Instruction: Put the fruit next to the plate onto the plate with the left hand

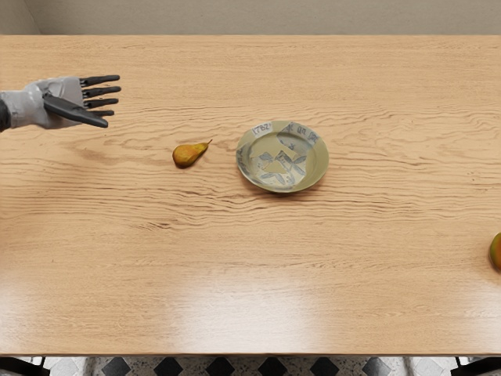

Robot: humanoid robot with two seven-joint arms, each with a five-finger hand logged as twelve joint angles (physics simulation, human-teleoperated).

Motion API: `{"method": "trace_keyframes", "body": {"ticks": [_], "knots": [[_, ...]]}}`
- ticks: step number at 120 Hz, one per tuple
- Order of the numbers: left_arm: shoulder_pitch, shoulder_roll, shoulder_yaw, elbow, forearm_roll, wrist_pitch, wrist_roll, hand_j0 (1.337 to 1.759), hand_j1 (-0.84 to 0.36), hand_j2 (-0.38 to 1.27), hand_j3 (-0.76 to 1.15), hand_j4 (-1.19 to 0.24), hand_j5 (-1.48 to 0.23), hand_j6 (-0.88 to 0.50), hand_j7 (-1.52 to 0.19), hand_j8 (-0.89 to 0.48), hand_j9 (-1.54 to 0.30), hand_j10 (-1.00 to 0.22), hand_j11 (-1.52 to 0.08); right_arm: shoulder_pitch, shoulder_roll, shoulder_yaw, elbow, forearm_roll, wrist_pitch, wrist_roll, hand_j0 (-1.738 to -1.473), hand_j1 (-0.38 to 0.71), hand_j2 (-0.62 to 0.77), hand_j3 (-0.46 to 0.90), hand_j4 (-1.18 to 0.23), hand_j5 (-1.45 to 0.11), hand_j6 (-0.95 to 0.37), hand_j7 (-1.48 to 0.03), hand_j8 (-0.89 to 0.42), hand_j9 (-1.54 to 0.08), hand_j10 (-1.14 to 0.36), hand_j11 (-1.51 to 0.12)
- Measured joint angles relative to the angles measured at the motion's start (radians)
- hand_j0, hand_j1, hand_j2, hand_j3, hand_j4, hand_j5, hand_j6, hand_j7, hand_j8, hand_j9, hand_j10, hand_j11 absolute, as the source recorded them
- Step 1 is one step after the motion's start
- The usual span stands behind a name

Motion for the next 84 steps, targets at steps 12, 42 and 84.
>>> {"method": "trace_keyframes", "body": {"ticks": [12, 42, 84], "knots": [[0.003, -0.008, 0.000, -0.001, -0.001, 0.000, 0.013, 1.658, 0.35, 0.00, 0.00, 0.00, 0.00, -0.01, 0.07, 0.05, 0.05, 0.09, 0.03, -0.001, 0.000, 0.000, 0.000, 0.000, 0.000, -0.001, -1.658, -0.33, 0.00, 0.00, -0.02, -0.02, -0.02, -0.02, -0.02, -0.02, -0.02, -0.02], [-0.040, -0.001, 0.003, 0.002, 0.149, -0.001, 0.020, 1.658, 0.35, 0.00, 0.00, 0.00, 0.00, 0.00, 0.02, 0.02, 0.01, 0.03, 0.01, -0.016, 0.000, 0.001, 0.000, 0.003, 0.001, -0.001, -1.658, -0.33, 0.00, 0.00, -0.02, -0.02, -0.02, -0.02, -0.02, -0.02, -0.02, -0.02], [-0.099, -0.223, 0.108, 0.001, 0.388, 0.523, 0.007, 1.658, 0.35, 0.00, 0.00, 0.00, 0.00, 0.00, 0.00, 0.00, 0.00, 0.00, 0.00, -0.017, 0.000, 0.001, 0.000, 0.003, 0.001, -0.001, -1.658, -0.33, 0.00, 0.00, -0.02, -0.02, -0.02, -0.02, -0.02, -0.02, -0.02, -0.02]]}}
